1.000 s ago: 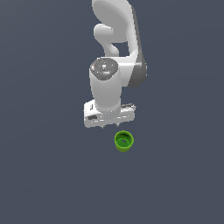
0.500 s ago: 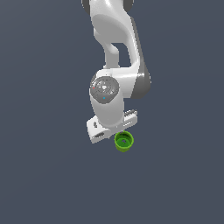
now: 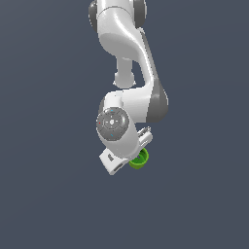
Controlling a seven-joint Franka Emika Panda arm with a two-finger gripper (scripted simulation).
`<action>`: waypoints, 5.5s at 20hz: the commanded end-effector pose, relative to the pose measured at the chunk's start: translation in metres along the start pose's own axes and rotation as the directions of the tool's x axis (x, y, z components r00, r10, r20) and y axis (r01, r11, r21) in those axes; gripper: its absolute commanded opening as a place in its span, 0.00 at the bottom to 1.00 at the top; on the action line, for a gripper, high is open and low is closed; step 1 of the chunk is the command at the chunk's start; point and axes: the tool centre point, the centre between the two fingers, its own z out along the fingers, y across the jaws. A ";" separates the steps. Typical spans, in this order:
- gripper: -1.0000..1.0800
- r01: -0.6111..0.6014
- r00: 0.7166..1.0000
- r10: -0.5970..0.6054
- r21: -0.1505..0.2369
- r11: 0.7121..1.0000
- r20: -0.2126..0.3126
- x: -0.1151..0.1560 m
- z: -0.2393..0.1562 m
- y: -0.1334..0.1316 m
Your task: Pick up the object and move it to a goal position.
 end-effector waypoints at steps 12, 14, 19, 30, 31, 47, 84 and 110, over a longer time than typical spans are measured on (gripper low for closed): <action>0.62 0.326 0.945 -0.319 0.155 0.933 -0.070 0.021 0.021 0.009; 0.62 0.362 0.932 -0.352 0.170 0.917 -0.086 0.022 0.023 0.010; 0.62 0.428 0.903 -0.412 0.195 0.882 -0.122 0.023 0.027 0.013; 0.62 0.470 0.882 -0.447 0.209 0.858 -0.147 0.022 0.030 0.015; 0.62 0.470 0.882 -0.447 0.209 0.858 -0.147 0.022 0.031 0.015; 0.62 0.474 0.880 -0.451 0.209 0.856 -0.149 0.023 0.059 0.008; 0.00 0.472 0.881 -0.450 0.207 0.857 -0.149 -0.066 -0.004 0.009; 0.00 0.473 0.880 -0.450 0.210 0.856 -0.150 -0.282 -0.162 0.016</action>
